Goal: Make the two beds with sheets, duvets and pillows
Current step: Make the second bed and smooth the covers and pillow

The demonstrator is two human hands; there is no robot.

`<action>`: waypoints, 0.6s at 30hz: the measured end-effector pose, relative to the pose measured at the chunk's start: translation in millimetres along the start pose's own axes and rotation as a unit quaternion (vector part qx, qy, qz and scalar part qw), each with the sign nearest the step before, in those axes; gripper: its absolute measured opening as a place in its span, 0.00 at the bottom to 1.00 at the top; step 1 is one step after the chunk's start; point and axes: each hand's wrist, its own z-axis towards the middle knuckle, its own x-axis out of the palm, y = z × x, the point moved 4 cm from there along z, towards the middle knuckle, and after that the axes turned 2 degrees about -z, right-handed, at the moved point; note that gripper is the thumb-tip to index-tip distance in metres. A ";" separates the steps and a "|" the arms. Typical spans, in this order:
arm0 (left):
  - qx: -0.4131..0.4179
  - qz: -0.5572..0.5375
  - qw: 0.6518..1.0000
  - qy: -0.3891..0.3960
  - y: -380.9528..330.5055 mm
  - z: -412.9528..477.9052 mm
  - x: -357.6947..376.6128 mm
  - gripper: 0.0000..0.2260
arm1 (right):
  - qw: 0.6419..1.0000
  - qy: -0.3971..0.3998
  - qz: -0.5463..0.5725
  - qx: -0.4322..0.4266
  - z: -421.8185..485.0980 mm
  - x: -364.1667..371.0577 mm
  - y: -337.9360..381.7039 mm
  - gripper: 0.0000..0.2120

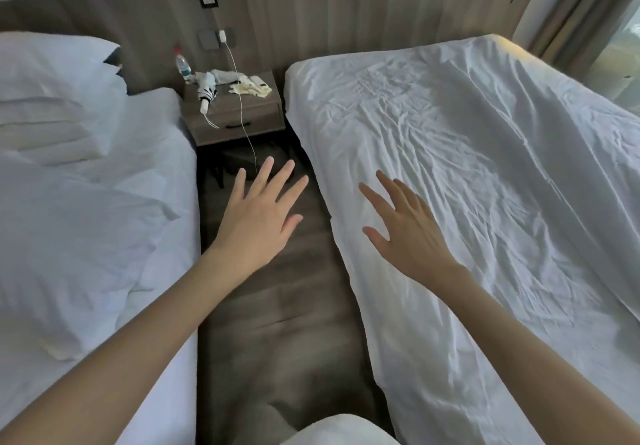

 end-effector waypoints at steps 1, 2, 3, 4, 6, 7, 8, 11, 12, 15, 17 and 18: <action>0.008 -0.006 1.000 -0.005 11.8 18.8 3.4 0.26 | 1.000 0.004 -0.004 0.013 17.8 5.1 -2.5 0.32; 0.015 -0.011 1.000 -0.009 24.3 37.7 7.9 0.26 | 1.000 0.006 -0.009 0.025 36.0 10.0 -5.0 0.32; 0.022 -0.016 1.000 -0.011 37.8 57.6 13.5 0.27 | 0.999 0.005 -0.011 0.036 55.2 14.4 -7.1 0.32; 0.030 -0.019 0.999 -0.012 51.7 78.2 19.6 0.27 | 0.999 0.001 -0.013 0.046 75.3 18.6 -9.3 0.32; 0.050 -0.012 0.999 -0.014 79.8 122.2 31.5 0.28 | 0.998 -0.006 -0.017 0.068 118.6 26.6 -13.3 0.31; 0.059 -0.005 0.998 -0.014 94.2 145.2 37.3 0.28 | 0.997 -0.009 -0.022 0.080 141.4 30.0 -15.5 0.31; 0.068 0.000 0.998 -0.011 108.6 169.0 43.4 0.29 | 0.995 -0.013 -0.029 0.091 164.6 33.2 -17.8 0.31; 0.095 0.002 0.995 0.004 150.7 242.4 57.0 0.29 | 0.990 -0.025 -0.036 0.133 233.8 38.9 -25.7 0.31; 0.105 0.002 0.994 0.009 163.7 267.2 59.8 0.30 | 0.988 -0.027 -0.037 0.148 256.0 39.8 -28.8 0.31; 0.146 0.010 0.989 0.007 192.2 341.7 61.7 0.30 | 0.979 -0.033 -0.037 0.196 316.3 40.6 -40.5 0.31; 0.166 0.007 0.986 0.009 203.0 389.1 62.3 0.29 | 0.972 -0.039 -0.033 0.229 349.8 41.7 -50.9 0.31; 0.171 0.001 0.985 0.011 206.4 412.7 64.0 0.29 | 0.969 -0.043 -0.033 0.243 364.8 42.9 -58.1 0.31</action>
